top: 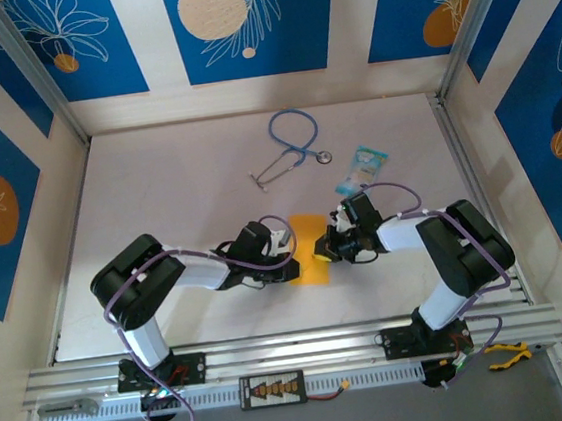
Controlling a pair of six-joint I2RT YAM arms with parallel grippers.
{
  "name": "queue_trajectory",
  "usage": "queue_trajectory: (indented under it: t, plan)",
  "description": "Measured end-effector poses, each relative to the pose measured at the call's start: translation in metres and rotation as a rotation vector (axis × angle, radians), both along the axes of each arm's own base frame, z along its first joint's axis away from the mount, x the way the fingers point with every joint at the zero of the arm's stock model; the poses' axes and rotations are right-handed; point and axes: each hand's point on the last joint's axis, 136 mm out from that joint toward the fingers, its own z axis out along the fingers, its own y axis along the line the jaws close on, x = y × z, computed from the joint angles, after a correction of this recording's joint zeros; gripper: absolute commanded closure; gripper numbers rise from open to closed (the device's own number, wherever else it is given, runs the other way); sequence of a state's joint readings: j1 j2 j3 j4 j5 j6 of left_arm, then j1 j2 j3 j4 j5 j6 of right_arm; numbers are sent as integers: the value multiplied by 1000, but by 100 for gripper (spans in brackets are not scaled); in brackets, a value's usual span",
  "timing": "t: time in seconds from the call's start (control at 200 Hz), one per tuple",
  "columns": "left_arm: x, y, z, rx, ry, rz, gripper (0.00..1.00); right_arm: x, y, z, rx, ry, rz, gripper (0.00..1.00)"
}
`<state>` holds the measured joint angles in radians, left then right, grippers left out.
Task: Fold a paper plane with a square sheet of paper (pick it up from the middle)
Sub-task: Fold the triangle a second time at the center of the table.
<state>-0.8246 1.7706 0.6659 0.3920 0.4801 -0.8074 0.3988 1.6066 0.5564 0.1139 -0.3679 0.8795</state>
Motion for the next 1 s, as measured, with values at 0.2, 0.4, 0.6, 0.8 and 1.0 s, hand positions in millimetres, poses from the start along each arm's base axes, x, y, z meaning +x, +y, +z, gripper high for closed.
queue_trajectory:
  t: [0.2, 0.4, 0.6, 0.8, 1.0]
  plan:
    - [0, 0, 0, -6, -2, 2, 100, 11, -16, 0, -17, -12, -63, 100]
    - [0, 0, 0, -7, -1, 1, 100, 18, -28, 1, -59, -26, -112, 100]
    - [0, 0, 0, -6, -1, 1, 100, 22, -35, 15, -99, -81, -144, 98]
    - [0, 0, 0, -5, 0, 1, 100, 11, -7, 28, -51, -124, -59, 99]
    - [0, -1, 1, 1, 7, 0, 100, -1, -2, 3, -76, -41, -26, 100]
